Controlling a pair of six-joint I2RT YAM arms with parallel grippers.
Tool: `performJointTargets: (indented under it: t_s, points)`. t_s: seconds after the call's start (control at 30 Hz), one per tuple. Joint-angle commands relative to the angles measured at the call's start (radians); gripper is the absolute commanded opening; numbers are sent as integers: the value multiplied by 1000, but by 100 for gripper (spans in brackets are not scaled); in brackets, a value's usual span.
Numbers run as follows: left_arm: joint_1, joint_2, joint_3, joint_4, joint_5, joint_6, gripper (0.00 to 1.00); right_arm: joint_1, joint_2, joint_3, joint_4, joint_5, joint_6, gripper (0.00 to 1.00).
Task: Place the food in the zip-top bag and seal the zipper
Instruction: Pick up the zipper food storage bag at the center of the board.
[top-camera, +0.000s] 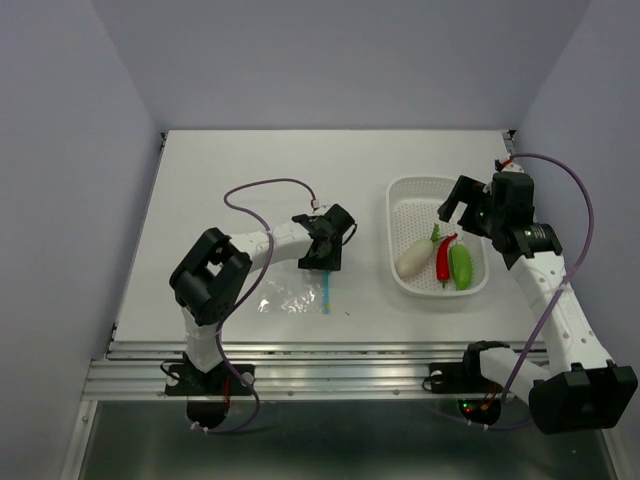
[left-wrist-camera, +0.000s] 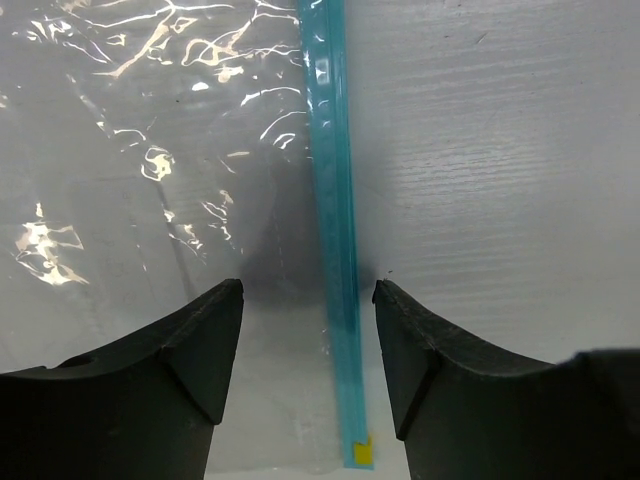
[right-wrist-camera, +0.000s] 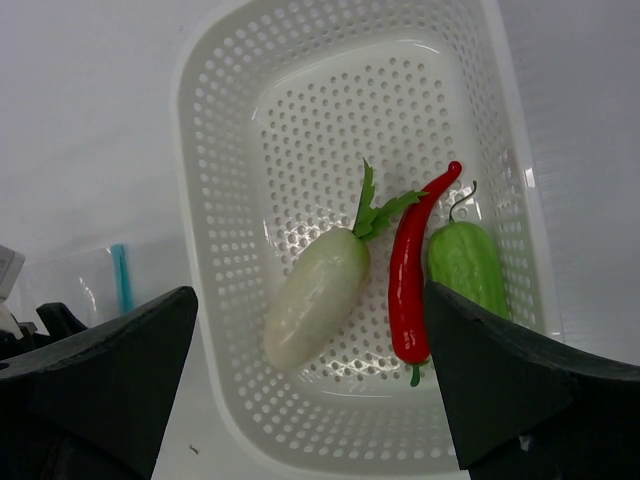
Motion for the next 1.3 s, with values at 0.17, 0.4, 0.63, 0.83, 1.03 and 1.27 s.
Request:
performJointTargets:
  t_s: [0.17,0.4,0.63,0.83,1.03,1.27]
  points:
    - [0,-6,-20,17,9,-11,57,-4,-9,-2,30,16,-12,100]
    - [0,-16,-27,32,26,-14,31,-4,-4,-4,29,16,-12,100]
    - [0,-13,-34,38,25,-15,0,-4,-3,0,23,19,-16,100]
    - [0,-97,-52,72,11,-24,0,-4,-6,3,27,-91,-54,100]
    - [0,-313,-98,143,42,-40,0,106,17,15,61,-298,-97,100]
    - [-3,-474,-109,167,85,-77,0,403,85,30,174,-231,-36,100]
